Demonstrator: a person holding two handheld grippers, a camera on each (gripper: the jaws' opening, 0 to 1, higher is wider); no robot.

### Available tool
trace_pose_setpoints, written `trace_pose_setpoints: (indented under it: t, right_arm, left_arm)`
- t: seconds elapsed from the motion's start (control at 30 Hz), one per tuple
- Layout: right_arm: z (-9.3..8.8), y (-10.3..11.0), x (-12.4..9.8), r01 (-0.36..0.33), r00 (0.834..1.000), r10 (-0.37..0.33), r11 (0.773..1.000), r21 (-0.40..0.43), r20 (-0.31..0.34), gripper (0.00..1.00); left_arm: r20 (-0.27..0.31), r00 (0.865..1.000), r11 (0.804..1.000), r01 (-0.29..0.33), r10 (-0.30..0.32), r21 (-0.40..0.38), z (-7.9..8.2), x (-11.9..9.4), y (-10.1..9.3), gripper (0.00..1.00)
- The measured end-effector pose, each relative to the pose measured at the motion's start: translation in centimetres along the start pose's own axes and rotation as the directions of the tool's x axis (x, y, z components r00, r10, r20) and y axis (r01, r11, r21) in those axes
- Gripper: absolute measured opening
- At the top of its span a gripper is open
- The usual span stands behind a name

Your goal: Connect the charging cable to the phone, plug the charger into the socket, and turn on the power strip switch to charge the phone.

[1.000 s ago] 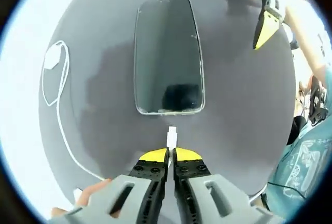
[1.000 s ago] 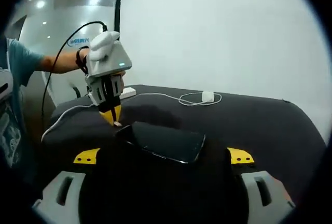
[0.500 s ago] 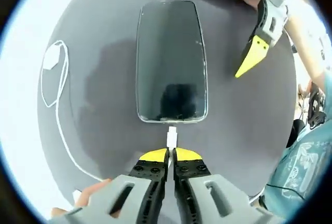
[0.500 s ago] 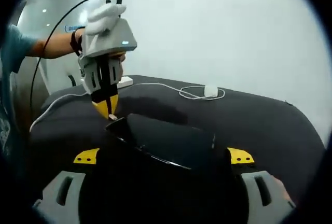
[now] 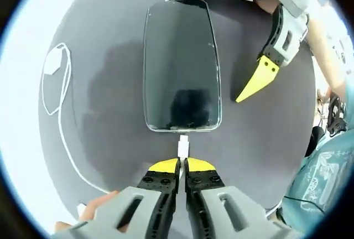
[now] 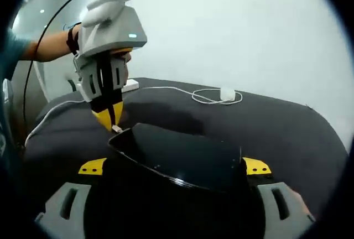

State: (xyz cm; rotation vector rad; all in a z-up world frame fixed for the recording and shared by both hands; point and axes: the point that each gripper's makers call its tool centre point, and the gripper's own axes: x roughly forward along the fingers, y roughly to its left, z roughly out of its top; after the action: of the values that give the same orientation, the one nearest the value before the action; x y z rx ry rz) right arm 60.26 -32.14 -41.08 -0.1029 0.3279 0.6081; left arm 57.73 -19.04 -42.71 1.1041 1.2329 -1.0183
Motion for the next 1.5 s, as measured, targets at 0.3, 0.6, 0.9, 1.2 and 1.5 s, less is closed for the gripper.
trace_pose_setpoints:
  t: [0.3,0.6,0.9,1.2,1.5]
  right_arm:
    - [0.21,0.02,-0.09,-0.011,1.000,0.010,1.000,0.024,0.018,0.93]
    - [0.24,0.02,-0.11,-0.013,1.000,0.012,1.000,0.023,0.023,0.93]
    - [0.24,0.33,-0.19,-0.014,1.000,0.013,1.000,0.023,0.026,0.93]
    - [0.14,0.23,-0.07,-0.008,1.000,0.008,1.000,0.015,0.025,0.93]
    - [0.22,0.25,-0.11,-0.011,1.000,0.010,1.000,0.021,0.029,0.93]
  left_arm:
    - [-0.020,1.000,1.000,-0.014,0.014,-0.021,0.10,-0.05,0.14,0.01]
    - [-0.037,0.999,0.999,-0.036,0.035,-0.029,0.18,-0.17,-0.04,0.01]
    - [-0.036,0.999,0.998,-0.036,0.034,-0.051,0.21,-0.18,-0.50,0.01]
    - [-0.092,0.993,0.996,-0.080,0.075,-0.049,0.32,0.01,-0.43,0.01]
    - [-0.103,0.987,0.989,-0.132,0.125,-0.064,0.47,-0.16,-0.21,0.00]
